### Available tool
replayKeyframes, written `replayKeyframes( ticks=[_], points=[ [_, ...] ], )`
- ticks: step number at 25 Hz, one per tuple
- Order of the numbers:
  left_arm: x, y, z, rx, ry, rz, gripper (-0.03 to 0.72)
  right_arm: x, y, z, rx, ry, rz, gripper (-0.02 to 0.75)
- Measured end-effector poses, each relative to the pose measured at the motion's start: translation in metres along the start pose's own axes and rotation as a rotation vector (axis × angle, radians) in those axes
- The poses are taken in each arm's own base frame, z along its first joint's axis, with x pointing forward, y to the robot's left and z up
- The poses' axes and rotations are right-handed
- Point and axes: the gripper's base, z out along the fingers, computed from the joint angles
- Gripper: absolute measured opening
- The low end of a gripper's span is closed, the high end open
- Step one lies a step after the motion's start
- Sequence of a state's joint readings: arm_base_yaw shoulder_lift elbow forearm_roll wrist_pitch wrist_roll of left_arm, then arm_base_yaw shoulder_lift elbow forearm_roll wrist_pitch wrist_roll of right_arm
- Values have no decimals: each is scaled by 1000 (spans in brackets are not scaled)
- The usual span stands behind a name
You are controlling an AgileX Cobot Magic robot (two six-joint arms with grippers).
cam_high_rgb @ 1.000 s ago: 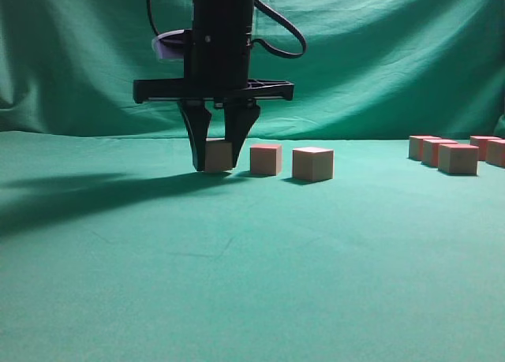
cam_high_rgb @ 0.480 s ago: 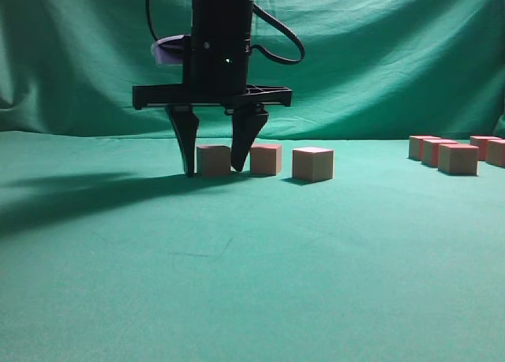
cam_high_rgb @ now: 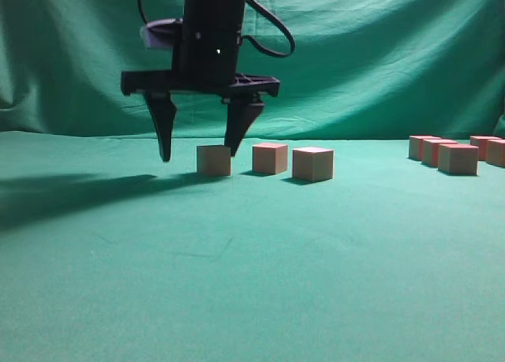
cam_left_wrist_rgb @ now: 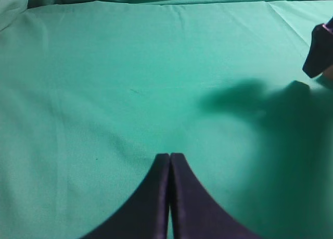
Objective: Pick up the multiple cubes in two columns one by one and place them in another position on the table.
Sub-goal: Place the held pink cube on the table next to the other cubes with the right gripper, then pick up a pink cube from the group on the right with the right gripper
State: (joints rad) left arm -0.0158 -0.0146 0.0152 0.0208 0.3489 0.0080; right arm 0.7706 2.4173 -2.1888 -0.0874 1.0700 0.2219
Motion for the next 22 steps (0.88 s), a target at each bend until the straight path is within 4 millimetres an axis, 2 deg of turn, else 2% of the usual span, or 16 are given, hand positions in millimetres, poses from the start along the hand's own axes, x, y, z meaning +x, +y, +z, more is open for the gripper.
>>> replayKeyframes(
  ticks=[1, 2, 6, 13, 17, 18, 19, 21, 22],
  points=[
    [0, 0, 0, 0, 0, 0, 0, -2, 0, -5, 0, -20, -1, 546],
    [0, 0, 0, 0, 0, 0, 0, -5, -1, -12, 1, -41, -3, 499],
    [0, 0, 0, 0, 0, 0, 0, -19, -4, -48, 16, -121, -27, 500],
    [0, 0, 0, 0, 0, 0, 0, -28, -19, -151, 103, -246, -47, 500],
    [0, 0, 0, 0, 0, 0, 0, -23, -42, -207, 181, -339, -29, 500],
    [0, 0, 0, 0, 0, 0, 0, -20, -52, -216, 194, -346, -13, 500],
    [0, 0, 0, 0, 0, 0, 0, -20, -52, -216, 194, -346, -13, 500],
    [0, 0, 0, 0, 0, 0, 0, -10, -76, -238, 217, -356, 32, 500],
    [0, 0, 0, 0, 0, 0, 0, -4, -91, -242, 236, -340, 58, 500]
  ],
)
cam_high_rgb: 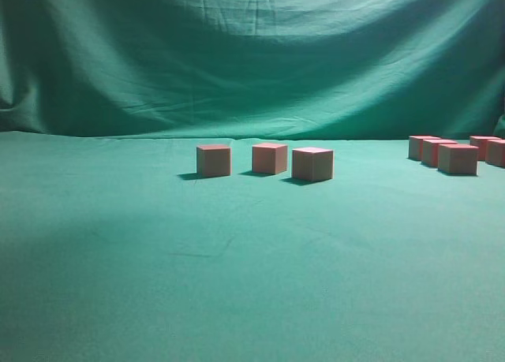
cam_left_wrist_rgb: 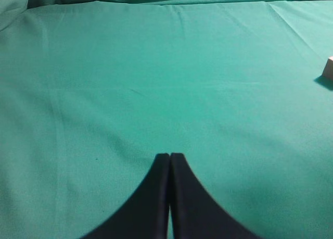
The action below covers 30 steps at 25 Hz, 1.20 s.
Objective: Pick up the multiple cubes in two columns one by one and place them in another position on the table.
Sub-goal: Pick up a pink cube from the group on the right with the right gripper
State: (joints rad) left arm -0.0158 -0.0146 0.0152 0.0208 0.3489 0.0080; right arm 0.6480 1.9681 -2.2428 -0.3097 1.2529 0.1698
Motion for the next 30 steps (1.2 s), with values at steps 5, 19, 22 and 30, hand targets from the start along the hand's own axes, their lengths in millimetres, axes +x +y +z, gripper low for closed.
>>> replayKeyframes(
  ticks=[5, 19, 22, 30],
  points=[
    [0, 0, 0, 0, 0, 0, 0, 53, -93, -18, 111, 153, 183, 500],
    [0, 0, 0, 0, 0, 0, 0, 197, -158, 51, 62, 488, 448, 500],
    [0, 0, 0, 0, 0, 0, 0, 215, -164, 62, 69, 476, 469, 500],
    [0, 0, 0, 0, 0, 0, 0, 218, -172, 76, 78, 364, 410, 500]
  ],
)
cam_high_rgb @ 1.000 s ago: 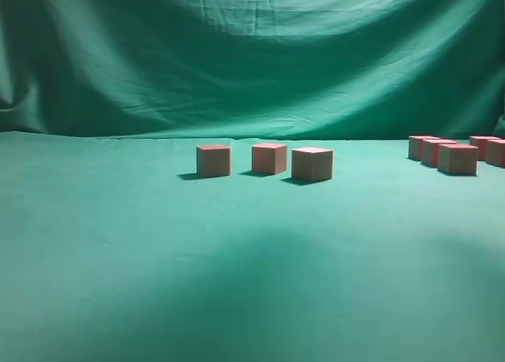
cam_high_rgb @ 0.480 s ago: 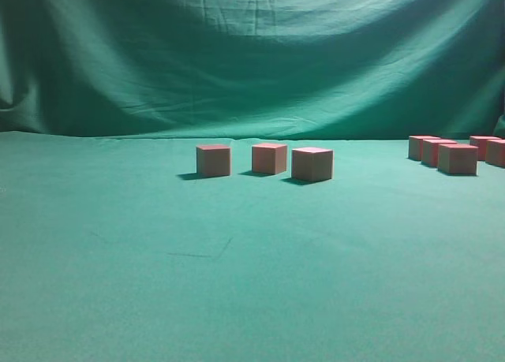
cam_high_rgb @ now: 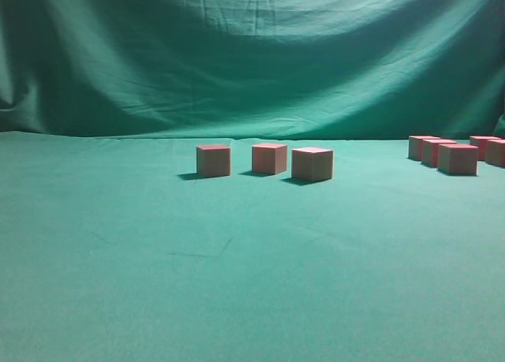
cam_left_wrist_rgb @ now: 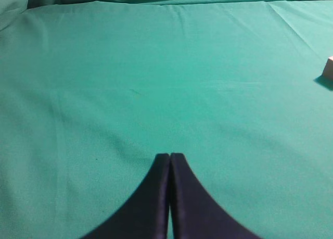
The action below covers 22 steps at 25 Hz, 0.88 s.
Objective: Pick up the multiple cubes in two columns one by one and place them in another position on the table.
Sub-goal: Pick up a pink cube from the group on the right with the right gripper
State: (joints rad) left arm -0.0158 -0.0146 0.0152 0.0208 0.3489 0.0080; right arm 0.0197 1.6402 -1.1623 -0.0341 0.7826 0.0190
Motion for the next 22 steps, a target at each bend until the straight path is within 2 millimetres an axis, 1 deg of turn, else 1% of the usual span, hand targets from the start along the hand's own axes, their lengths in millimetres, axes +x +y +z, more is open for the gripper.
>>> replayKeyframes(
  ticks=[2, 7, 11, 15, 20, 21, 22],
  points=[
    [0, 0, 0, 0, 0, 0, 0, 0, 0, 10, 0, 24, -16, 500],
    [0, 0, 0, 0, 0, 0, 0, 1, 1, 47, -4, 86, -34, 500],
    [0, 0, 0, 0, 0, 0, 0, 2, 2, 68, -6, 99, -38, 500],
    [0, 0, 0, 0, 0, -2, 0, 2, 3, 83, -8, 104, -37, 500],
    [0, 0, 0, 0, 0, -2, 0, 4, 3, 92, -13, 118, -31, 500],
    [0, 0, 0, 0, 0, -2, 0, 4, 3, 93, -13, 120, -31, 427],
    [0, 0, 0, 0, 0, -2, 0, 4, 3, 93, -14, 119, -29, 379]
  ],
)
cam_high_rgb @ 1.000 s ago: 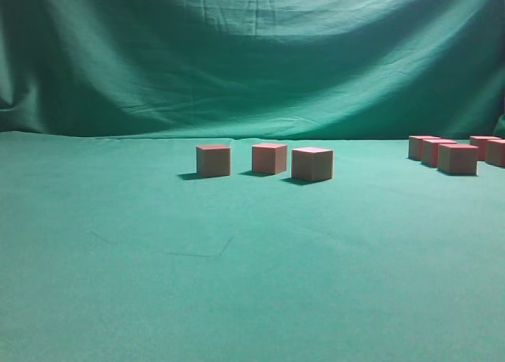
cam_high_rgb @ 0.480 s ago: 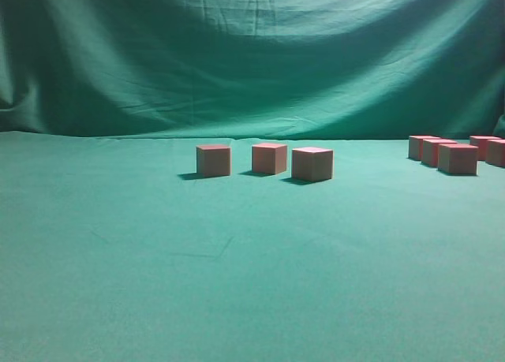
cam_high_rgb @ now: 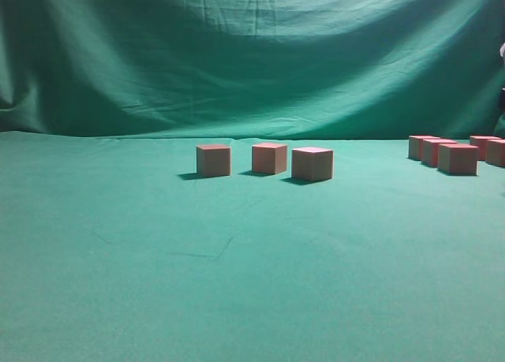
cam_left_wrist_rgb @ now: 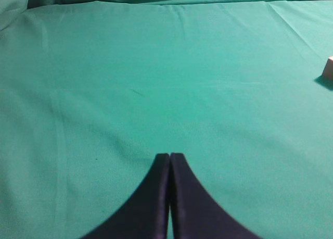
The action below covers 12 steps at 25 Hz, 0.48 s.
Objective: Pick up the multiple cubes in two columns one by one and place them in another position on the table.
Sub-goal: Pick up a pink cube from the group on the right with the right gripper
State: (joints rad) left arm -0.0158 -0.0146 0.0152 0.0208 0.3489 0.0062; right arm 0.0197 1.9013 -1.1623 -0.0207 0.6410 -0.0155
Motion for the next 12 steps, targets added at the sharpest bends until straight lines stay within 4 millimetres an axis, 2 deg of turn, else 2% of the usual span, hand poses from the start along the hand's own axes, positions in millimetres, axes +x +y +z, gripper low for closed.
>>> replayKeyframes(
  ticks=[2, 3, 9, 12],
  points=[
    [0, 0, 0, 0, 0, 0, 0, 0, 0, 1, -1, -1, 1, 274],
    [0, 0, 0, 0, 0, 0, 0, 0, -1, 1, 0, -1, 4, 252],
    [0, 0, 0, 0, 0, 0, 0, 2, 0, -1, -12, 35, 18, 261],
    [0, 0, 0, 0, 0, 0, 0, 2, 13, -18, -52, 92, 25, 261]
  ],
)
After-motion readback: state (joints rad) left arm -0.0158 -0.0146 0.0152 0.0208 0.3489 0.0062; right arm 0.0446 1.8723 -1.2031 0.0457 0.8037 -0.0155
